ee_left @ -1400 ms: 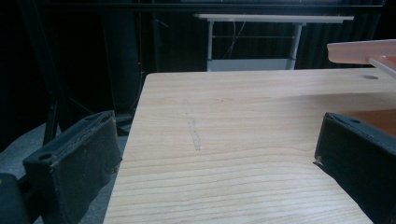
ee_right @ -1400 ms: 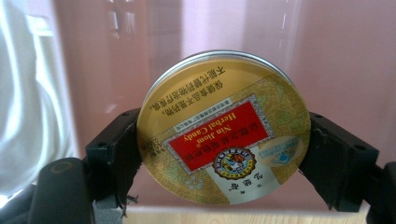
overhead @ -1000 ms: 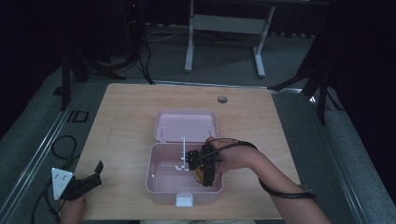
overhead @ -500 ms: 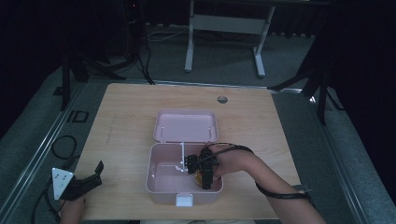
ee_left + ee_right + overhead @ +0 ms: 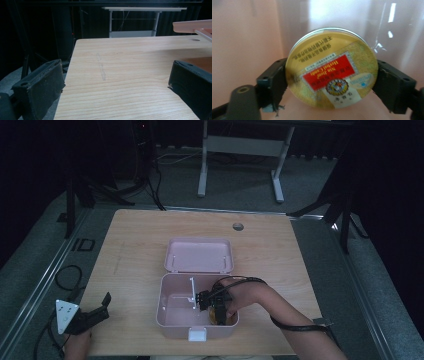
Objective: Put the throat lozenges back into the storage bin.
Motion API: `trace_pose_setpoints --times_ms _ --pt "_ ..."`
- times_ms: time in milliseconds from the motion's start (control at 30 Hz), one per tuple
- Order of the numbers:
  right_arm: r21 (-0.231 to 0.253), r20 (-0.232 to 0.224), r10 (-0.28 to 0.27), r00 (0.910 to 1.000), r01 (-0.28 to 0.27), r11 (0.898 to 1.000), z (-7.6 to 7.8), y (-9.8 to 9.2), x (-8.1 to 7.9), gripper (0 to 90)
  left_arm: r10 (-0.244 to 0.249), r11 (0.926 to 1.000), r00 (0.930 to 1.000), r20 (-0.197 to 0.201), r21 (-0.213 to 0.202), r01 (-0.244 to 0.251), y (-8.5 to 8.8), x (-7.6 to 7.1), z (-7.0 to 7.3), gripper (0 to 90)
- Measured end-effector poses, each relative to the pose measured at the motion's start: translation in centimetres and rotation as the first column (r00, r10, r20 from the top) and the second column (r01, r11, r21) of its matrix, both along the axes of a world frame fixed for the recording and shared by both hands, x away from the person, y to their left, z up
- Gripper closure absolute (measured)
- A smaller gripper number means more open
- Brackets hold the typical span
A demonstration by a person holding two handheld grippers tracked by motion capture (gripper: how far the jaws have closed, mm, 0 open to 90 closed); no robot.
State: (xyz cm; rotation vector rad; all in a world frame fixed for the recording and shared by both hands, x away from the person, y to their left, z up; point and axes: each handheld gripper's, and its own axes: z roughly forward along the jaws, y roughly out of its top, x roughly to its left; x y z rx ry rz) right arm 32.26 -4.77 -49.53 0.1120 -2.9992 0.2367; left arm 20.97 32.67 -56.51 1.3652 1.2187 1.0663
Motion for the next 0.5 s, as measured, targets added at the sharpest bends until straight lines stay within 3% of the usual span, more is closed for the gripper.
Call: trace_pose_setpoints --times_ms 200,367,400,500 --pt "0.009 0.015 0.007 0.9999 -0.007 1.0 0.4 -0.1 0.0 13.9 -0.003 1.0 1.0 0.001 0.001 0.003 0.0 0.0 0.0 0.4" --pt "0.106 0.035 -0.007 0.9994 0.004 0.994 3.2 -0.7 -0.1 13.4 0.0 1.0 1.0 0.0 0.001 0.0 -0.1 0.0 0.0 0.4" --pt "0.106 0.035 -0.007 0.9994 0.004 0.994 3.2 -0.7 -0.1 13.4 0.0 1.0 1.0 0.0 0.001 0.0 -0.1 0.0 0.0 0.4" --pt "0.201 0.056 -0.041 0.9976 0.029 0.979 5.7 -1.3 -0.2 12.6 0.001 1.0 1.0 0.0 0.0 -0.001 0.0 0.0 0.0 0.4"
